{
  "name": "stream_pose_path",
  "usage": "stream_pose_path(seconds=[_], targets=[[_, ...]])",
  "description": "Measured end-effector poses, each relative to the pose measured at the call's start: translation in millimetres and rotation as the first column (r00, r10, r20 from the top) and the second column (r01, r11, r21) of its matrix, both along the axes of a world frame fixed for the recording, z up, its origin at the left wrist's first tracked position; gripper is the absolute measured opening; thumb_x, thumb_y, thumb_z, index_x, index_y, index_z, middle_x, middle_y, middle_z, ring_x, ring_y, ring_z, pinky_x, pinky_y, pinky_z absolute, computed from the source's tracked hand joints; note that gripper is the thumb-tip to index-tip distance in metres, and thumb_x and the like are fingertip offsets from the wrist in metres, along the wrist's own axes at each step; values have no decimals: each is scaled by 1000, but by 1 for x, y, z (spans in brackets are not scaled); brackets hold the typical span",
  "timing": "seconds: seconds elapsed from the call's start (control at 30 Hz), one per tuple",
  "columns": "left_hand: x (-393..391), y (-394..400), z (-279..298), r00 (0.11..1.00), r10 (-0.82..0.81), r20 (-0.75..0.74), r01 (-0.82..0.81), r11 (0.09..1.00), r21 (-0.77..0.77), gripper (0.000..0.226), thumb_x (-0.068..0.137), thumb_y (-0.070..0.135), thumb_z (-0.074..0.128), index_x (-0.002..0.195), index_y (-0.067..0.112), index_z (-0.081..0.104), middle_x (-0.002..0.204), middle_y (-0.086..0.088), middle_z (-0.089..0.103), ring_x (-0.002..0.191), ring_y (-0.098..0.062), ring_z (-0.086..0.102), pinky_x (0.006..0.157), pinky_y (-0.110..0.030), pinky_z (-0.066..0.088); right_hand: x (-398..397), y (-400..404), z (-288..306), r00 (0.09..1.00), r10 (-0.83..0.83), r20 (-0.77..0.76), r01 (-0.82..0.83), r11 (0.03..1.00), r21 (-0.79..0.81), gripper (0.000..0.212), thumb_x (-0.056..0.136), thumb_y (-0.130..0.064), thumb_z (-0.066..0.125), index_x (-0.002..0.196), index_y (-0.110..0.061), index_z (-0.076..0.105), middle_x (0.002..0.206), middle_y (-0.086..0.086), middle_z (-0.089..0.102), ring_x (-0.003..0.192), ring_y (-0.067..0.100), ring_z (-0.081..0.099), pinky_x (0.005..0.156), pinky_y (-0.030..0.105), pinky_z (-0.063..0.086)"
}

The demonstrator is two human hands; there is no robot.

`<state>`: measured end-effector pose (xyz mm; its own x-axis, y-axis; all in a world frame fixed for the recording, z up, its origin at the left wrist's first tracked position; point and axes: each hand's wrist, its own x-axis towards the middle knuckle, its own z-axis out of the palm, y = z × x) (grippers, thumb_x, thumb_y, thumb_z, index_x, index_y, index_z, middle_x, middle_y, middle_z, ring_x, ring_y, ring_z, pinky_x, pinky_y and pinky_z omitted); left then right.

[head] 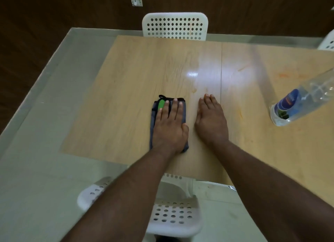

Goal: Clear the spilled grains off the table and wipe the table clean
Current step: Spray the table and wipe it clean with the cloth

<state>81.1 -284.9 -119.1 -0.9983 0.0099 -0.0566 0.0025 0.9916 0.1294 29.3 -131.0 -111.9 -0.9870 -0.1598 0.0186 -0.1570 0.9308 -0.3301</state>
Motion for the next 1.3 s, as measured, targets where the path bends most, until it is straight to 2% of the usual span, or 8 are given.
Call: stream_pose_path(seconds=[0.27,0.4,0.57,0.7,0.8,1.03,1.17,1.3], targets=[[67,0,3,998,-61,-12,61,997,47,74,106,40,28,168,17,-5,177,-3,-9,162,-23,-10,132,-48,5,0,5,4,1000,3,11,-2,998,-66,54,114,-33,30,164,-13,34,173,5,25,162,19,12,131,34,6],[52,-2,4,998,-67,10,67,997,27,75,105,41,27,169,17,-4,177,-2,-8,162,-22,-10,132,-48,6,-2,3,5,1000,-5,22,7,997,-77,54,114,-31,31,165,-13,31,174,5,23,162,19,10,131,35,6],[-29,1,4,998,-65,5,65,998,4,75,103,44,17,168,17,-7,177,-3,-8,163,-24,-7,132,-47,5,-3,7,4,999,-4,41,11,984,-176,53,113,-30,35,164,-16,34,173,1,25,162,13,10,132,36,11],[-110,3,4,997,-72,9,72,997,-23,74,103,44,16,168,16,-6,177,-4,-5,163,-25,-4,132,-46,4,-13,11,2,998,-64,15,66,972,-227,45,109,-26,48,153,-17,55,163,0,46,156,15,29,128,31,18],[-145,4,5,996,-84,9,84,996,-12,74,102,43,16,169,17,-5,177,-4,-3,163,-25,-3,132,-46,3,-41,18,1,998,-34,-50,27,989,-142,41,106,-25,52,144,-15,64,154,4,58,147,24,42,122,39,31],[-213,2,7,997,-77,10,77,997,-11,74,102,43,14,168,17,-7,177,-3,-8,163,-24,-6,132,-46,1,-164,48,18,1000,-11,1,11,999,48,44,111,-33,41,152,-21,53,165,4,43,152,26,31,123,43,26],[-260,-2,6,997,-72,8,72,997,-1,74,101,43,10,169,17,-4,177,-3,-6,163,-23,-6,132,-45,0,-170,59,13,1000,-16,3,16,1000,12,48,109,-34,43,156,-27,48,167,-3,39,153,22,26,123,38,23],[-317,2,9,997,-72,9,72,997,16,74,101,43,13,169,17,1,177,-3,0,163,-24,-1,132,-45,2,-174,58,5,998,-53,22,53,999,4,54,105,-29,49,159,-24,44,167,-3,39,155,21,24,125,41,24]])
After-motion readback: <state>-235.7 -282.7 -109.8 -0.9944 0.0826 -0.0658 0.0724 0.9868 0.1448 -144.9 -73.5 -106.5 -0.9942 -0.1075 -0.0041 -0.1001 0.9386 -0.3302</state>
